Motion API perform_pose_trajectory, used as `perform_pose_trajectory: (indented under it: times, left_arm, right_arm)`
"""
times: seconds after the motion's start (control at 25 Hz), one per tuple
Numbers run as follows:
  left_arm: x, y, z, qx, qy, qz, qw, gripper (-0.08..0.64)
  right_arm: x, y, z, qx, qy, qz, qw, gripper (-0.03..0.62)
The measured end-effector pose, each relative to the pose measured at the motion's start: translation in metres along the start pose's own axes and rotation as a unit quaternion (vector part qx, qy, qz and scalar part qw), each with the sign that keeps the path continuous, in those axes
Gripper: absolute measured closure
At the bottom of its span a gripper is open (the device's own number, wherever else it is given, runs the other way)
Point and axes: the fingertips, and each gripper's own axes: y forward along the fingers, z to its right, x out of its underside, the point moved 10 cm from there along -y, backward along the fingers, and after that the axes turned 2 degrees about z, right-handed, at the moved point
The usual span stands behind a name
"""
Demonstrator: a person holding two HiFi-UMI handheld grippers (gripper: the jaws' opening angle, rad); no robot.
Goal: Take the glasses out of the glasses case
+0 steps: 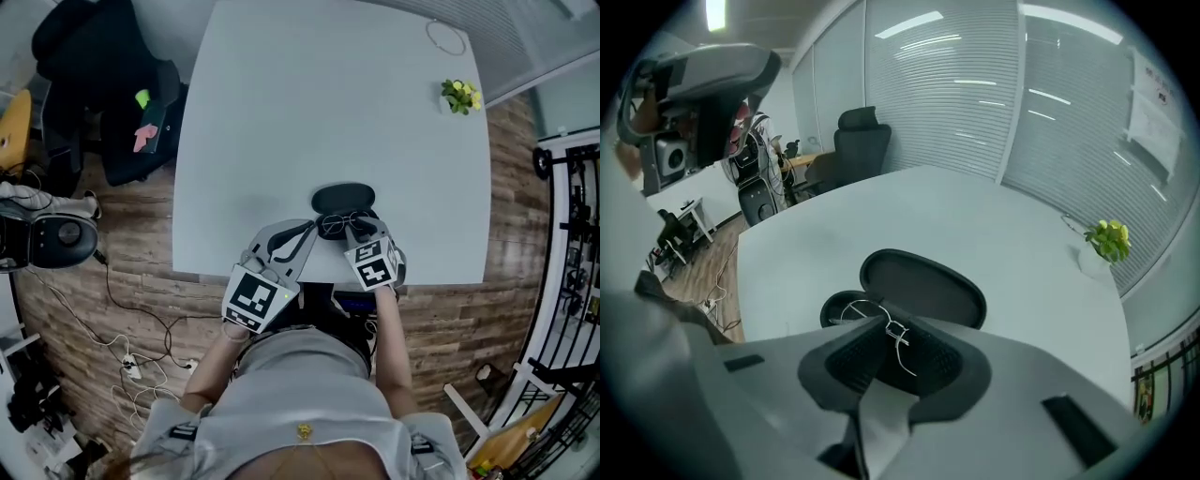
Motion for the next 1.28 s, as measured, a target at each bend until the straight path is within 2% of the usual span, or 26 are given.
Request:
perform_pose_trajectory:
  times: [0.36,0.56,0.88,1.28]
  left_arm:
    - [0.002,-0.005,-0.008,-0.015,-0.007,0.0,0.9999,0.529]
    - [0.003,-0.007,-0.013,-0.026,-0.011,-0.001,0.9996,0.53]
    - [0.005,-0.01,-0.019,-0.037,-0.017,0.0,0.9992,0.529]
    - [0.005,-0.011,-0.017,-0.04,-0.008,-0.003,0.9992,0.529]
  right_arm:
    - [0.006,0.022,0.003,-0.025,0.002,-0.059,0.998,0.509]
    - [0.008,0.031,0.005,-0.026,0.004,-0.083,0.996,0.509]
    - [0.01,0.041,0.003,-0.017,-0.003,-0.107,0.994,0.529]
    - [0.01,0.041,0.001,-0.017,-0.008,-0.107,0.994,0.558]
